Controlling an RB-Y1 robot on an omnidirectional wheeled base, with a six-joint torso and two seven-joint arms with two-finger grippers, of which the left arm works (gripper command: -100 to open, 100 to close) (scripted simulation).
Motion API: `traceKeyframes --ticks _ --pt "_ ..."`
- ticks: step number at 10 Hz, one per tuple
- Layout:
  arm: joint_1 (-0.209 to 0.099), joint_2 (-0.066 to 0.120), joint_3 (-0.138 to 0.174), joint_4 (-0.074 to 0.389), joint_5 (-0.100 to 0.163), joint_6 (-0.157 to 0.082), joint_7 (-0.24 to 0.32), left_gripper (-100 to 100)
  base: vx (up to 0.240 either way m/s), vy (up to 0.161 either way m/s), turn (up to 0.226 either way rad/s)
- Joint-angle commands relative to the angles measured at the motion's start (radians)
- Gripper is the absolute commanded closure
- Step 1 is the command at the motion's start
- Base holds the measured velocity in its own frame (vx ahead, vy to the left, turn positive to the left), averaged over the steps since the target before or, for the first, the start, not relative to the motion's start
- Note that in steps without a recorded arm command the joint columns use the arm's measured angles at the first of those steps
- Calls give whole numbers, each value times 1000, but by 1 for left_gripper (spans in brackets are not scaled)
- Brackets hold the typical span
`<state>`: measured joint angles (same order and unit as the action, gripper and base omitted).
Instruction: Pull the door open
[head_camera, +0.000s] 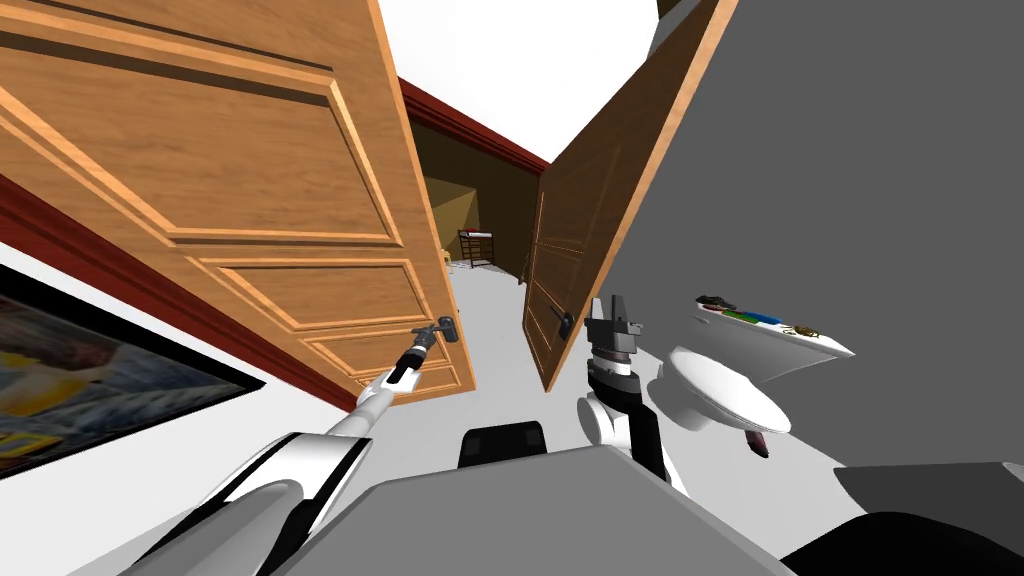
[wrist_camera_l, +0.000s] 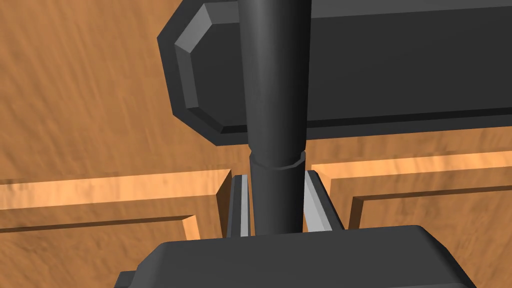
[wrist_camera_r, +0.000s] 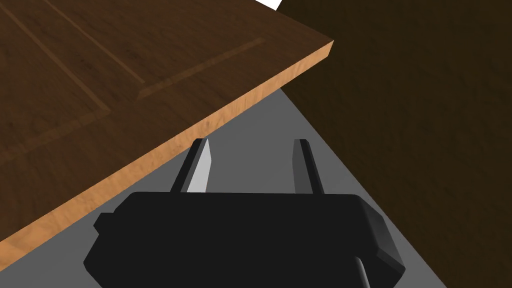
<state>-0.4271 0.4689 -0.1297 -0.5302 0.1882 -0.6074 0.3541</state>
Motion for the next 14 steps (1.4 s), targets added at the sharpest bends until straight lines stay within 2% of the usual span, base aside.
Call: traceKeyframes --ticks 1,2,3,10,11,12,14 --pt "4 -1 -20 -4 -7 -7 17 100 -195 93 -82" --pt "-2 2 -11 1 -4 -3 10 100 -86 40 -31" --pt "4 7 -36 -5 -12 -12 31 100 -164 47 -80" --pt "20 35 -126 -37 -39 -50 111 100 -215 100 -78" --pt "24 34 -113 -43 -34 -39 97 100 -90 43 -16" --pt "34 47 -141 -52 -41 -55 122 100 -112 67 -54" --pt "41 61 -166 -62 -46 -73 145 100 -188 108 -77"
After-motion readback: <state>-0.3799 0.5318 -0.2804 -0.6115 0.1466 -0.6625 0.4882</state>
